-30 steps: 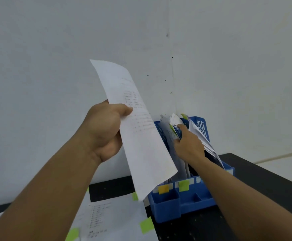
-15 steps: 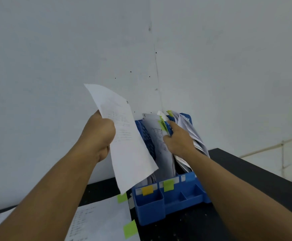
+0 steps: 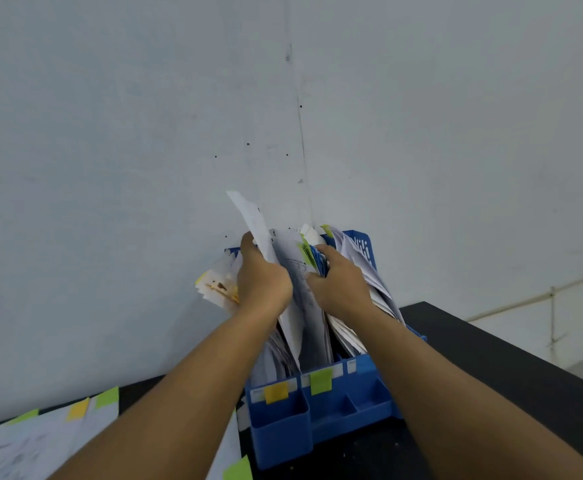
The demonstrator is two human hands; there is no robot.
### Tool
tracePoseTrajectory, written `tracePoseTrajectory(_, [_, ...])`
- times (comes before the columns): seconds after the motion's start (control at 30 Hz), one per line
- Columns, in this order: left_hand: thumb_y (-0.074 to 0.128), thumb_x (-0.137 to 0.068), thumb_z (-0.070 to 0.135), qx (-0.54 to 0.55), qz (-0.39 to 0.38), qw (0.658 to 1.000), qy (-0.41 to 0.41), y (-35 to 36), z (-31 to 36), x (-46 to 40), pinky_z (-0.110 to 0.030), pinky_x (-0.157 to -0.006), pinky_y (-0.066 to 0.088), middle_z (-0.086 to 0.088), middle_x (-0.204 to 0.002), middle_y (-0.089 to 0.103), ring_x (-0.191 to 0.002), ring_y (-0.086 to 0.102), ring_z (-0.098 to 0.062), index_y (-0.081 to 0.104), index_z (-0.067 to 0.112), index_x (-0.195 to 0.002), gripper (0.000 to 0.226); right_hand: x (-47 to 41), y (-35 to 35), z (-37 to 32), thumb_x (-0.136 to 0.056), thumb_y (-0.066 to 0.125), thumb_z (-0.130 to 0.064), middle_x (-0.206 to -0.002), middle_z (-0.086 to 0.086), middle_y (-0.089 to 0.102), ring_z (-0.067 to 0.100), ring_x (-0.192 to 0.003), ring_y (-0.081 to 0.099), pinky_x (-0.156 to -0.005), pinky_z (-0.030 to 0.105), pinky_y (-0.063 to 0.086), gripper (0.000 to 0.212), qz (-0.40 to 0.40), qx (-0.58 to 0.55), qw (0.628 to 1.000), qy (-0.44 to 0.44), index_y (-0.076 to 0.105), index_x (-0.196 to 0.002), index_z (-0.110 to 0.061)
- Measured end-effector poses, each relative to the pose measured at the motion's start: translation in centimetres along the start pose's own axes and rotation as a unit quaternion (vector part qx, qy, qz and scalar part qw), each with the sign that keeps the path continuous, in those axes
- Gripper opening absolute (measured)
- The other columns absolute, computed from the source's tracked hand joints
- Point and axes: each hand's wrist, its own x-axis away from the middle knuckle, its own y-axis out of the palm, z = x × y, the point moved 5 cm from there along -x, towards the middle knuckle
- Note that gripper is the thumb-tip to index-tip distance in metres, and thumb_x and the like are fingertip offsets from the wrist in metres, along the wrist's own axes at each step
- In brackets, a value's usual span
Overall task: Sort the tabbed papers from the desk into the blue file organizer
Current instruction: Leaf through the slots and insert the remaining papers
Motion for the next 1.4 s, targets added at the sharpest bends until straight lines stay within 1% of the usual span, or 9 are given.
tracePoseTrajectory(0.1, [0.035,-0.09,0.001,-0.021,0.028,0.999,-0.019,1.9,-1.7,-0.1,-0.034,-0.069,0.046,-0.007,-0.126,0.054,-0.094,0.058,-0.028,0.014,0.033,-0.15,0.071,-0.1,-0.2,0.4,-0.089,0.058,-0.025,-0.106,0.0,0.067,0.023,-0.087,0.065,-0.081,0.042,0.057,0.054,0.008,-0.026,1.0,0.006,0.045,-0.141,-0.036])
tracePoseTrajectory(0.23, [0.043,-0.094,0.007,0.022,0.04,0.999,0.025,3.9,-2.6,-0.1,-0.046,-0.099,0.047,-0.009,-0.139,0.049,-0.119,0.053,-0.028,0.019,0.024,-0.151,0.064,-0.4,-0.5,0.6,-0.09,0.061,-0.027,-0.119,-0.002,0.065,0.02,-0.101,0.063,-0.09,0.04,0.054,0.055,0.013,-0.046,0.999,0.003,0.046,-0.142,-0.032])
tracePoseTrajectory(0.33, [0.047,-0.097,0.01,0.07,0.05,0.995,0.04,4.6,-2.8,-0.1,-0.027,-0.097,0.046,-0.004,-0.139,0.048,-0.121,0.052,-0.021,0.023,0.022,-0.15,0.06,-0.5,-0.5,0.6,-0.091,0.063,-0.031,-0.128,-0.003,0.063,0.019,-0.11,0.061,-0.096,0.042,0.052,0.056,0.011,-0.062,0.998,-0.006,0.045,-0.144,-0.03])
tracePoseTrajectory(0.47, [0.047,-0.093,0.043,0.079,0.012,0.997,-0.016,5.7,-4.1,0.6,-0.038,-0.095,0.051,-0.008,-0.132,0.055,-0.113,0.057,-0.024,0.026,0.025,-0.147,0.061,-0.6,-0.9,0.7,-0.091,0.064,-0.032,-0.132,-0.002,0.059,0.017,-0.109,0.059,-0.093,0.034,0.05,0.057,0.011,-0.057,0.998,-0.009,0.044,-0.145,-0.029])
tracePoseTrajectory(0.63, [0.06,-0.091,0.024,0.045,0.012,0.996,-0.074,5.3,-5.4,1.6,-0.047,-0.1,0.047,-0.005,-0.144,0.046,-0.122,0.052,-0.029,0.015,0.026,-0.151,0.075,-0.3,-0.7,0.5,-0.091,0.065,-0.034,-0.133,0.0,0.06,0.018,-0.11,0.059,-0.096,0.039,0.051,0.058,0.003,-0.052,0.999,-0.011,0.044,-0.145,-0.03])
tracePoseTrajectory(0.87, [0.065,-0.085,0.003,0.073,0.082,0.993,0.042,1.2,-4.0,2.1,-0.03,-0.101,0.043,-0.002,-0.151,0.036,-0.134,0.042,-0.02,0.012,0.03,-0.151,0.09,0.6,0.1,0.1,-0.088,0.069,-0.039,-0.136,0.003,0.059,0.022,-0.112,0.06,-0.095,0.044,0.052,0.065,-0.012,-0.018,1.0,-0.011,0.039,-0.145,-0.032])
tracePoseTrajectory(1.0, [0.066,-0.085,0.001,0.081,0.072,0.991,0.081,-1.8,-3.8,3.9,-0.017,-0.093,0.042,-0.001,-0.146,0.043,-0.128,0.049,-0.016,0.019,0.027,-0.151,0.085,1.9,0.7,-0.3,-0.087,0.07,-0.038,-0.139,0.003,0.054,0.023,-0.119,0.055,-0.091,0.035,0.048,0.078,-0.012,0.001,1.0,-0.029,0.028,-0.152,-0.031])
tracePoseTrajectory(1.17, [0.066,-0.085,0.003,0.039,0.091,0.985,0.14,-6.1,-4.6,6.1,-0.006,-0.072,0.048,0.01,-0.112,0.06,-0.095,0.062,0.0,0.044,0.03,-0.131,0.058,4.3,1.2,-0.8,-0.084,0.074,-0.041,-0.142,0.007,0.038,0.024,-0.125,0.04,-0.097,0.038,0.045,0.091,0.035,0.056,0.994,-0.086,0.018,-0.154,-0.03])
tracePoseTrajectory(1.4, [0.066,-0.086,0.006,-0.013,0.107,0.991,0.075,-12.7,-10.2,9.0,-0.006,-0.067,0.047,0.011,-0.095,0.066,-0.084,0.062,0.002,0.062,0.025,-0.109,0.03,10.1,3.6,-2.5,-0.088,0.068,-0.036,-0.143,0.008,0.039,0.024,-0.13,0.034,-0.105,0.045,0.039,0.066,0.113,0.077,0.975,-0.172,0.04,-0.146,-0.022])
